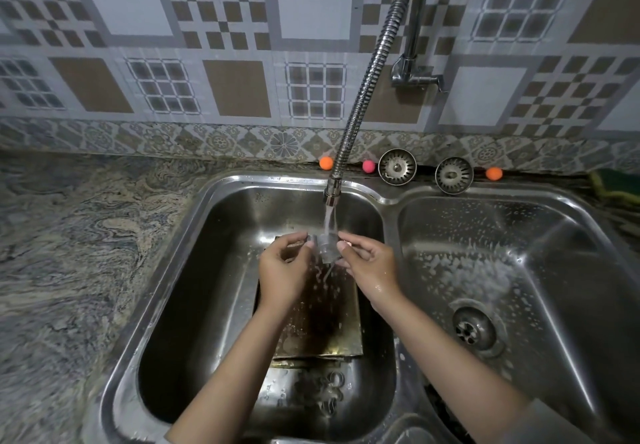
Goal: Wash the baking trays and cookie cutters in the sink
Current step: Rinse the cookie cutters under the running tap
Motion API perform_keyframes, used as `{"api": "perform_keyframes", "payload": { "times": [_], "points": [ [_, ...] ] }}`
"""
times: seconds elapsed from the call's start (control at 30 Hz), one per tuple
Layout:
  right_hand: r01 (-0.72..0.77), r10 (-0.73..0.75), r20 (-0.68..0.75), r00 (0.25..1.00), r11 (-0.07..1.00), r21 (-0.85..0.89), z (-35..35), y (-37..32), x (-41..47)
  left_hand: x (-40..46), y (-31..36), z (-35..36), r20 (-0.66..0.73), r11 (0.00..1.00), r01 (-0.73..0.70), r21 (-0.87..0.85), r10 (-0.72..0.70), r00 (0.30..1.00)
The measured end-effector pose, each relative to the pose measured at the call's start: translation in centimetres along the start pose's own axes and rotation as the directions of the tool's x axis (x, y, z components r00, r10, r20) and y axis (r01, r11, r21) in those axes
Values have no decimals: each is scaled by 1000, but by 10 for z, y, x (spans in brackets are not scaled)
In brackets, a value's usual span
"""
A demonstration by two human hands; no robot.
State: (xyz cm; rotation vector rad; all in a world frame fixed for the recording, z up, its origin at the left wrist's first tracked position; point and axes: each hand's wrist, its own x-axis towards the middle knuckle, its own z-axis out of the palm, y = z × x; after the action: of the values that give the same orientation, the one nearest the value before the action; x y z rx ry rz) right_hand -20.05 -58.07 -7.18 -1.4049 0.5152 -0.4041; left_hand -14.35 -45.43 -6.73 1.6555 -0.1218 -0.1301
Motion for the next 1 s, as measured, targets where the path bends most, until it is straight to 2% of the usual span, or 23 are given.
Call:
{"api": "perform_keyframes", "payload": {
  "times": [0.2, 0.53, 0.73, 1.0],
  "points": [
    [-27, 26, -34, 999, 999, -22, -18, -8, 1, 3, 8, 14, 36, 1000, -20, 17, 20, 999],
    [-39, 35, -40, 999, 996, -86, -25, -15, 5, 12, 10, 20, 96, 999, 31, 11, -32, 995],
    [-56, 56, -1, 998, 997, -55, -7, -17, 8, 21, 9, 3, 64, 996, 84, -19, -83, 995],
    [-56, 59, 46, 997, 995, -78, 8, -17, 13, 24, 15, -12, 26, 996, 75, -57, -74, 997]
  ]
}}
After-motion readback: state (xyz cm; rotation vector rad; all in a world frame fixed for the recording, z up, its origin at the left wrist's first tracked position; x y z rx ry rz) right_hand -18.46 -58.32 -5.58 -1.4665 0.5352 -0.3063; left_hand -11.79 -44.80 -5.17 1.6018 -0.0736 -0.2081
